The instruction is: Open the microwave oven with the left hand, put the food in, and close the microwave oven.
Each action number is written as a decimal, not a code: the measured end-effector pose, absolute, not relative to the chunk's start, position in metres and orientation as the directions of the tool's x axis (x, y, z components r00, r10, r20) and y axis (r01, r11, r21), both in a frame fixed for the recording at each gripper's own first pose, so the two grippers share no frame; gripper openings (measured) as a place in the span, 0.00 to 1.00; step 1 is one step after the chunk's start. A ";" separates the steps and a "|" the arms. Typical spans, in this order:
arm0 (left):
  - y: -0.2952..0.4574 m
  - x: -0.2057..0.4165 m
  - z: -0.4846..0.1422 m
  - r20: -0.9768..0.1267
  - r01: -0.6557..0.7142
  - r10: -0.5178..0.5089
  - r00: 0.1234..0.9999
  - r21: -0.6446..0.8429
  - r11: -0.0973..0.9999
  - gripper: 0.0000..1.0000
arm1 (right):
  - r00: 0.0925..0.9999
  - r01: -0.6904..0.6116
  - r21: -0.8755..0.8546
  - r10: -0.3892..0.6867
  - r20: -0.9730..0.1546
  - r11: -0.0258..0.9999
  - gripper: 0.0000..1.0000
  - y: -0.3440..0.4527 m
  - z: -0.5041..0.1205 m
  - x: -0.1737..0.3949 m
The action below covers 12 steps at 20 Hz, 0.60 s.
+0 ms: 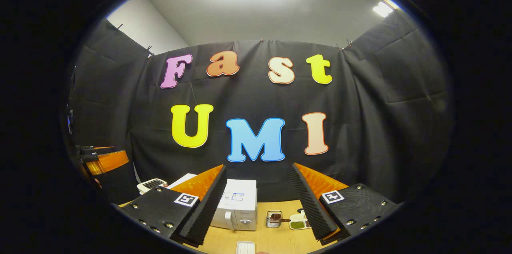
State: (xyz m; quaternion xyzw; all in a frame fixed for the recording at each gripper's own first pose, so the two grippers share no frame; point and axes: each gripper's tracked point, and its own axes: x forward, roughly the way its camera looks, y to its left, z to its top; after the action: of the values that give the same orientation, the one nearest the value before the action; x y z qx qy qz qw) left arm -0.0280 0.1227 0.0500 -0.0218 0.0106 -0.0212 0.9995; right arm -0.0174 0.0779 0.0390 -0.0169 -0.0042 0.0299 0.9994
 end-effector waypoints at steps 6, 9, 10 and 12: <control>0.114 -0.045 0.062 0.005 0.073 -0.073 0.997 -0.057 0.996 0.94 | 0.998 -0.067 -0.046 0.068 0.015 0.997 0.96 0.088 0.044 -0.041; 0.102 -0.049 0.065 0.000 0.074 -0.074 0.997 -0.042 0.996 0.96 | 0.996 -0.085 -0.044 0.086 0.014 0.995 0.96 0.085 0.042 -0.042; 0.096 -0.049 0.067 0.002 0.071 -0.071 0.997 -0.038 0.997 0.94 | 0.996 -0.091 -0.042 0.092 0.015 0.995 0.96 0.081 0.041 -0.041; 0.085 -0.047 0.068 0.005 0.062 -0.061 0.998 -0.031 0.998 0.94 | 0.995 -0.101 -0.036 0.102 0.012 0.994 0.96 0.071 0.037 -0.038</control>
State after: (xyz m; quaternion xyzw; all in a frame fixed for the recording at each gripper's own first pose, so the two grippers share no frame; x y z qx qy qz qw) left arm -0.0474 0.0850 0.0676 -0.0155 -0.0022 -0.0308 0.9994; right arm -0.0381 0.0707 0.0371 -0.0176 -0.0068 0.0507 0.9985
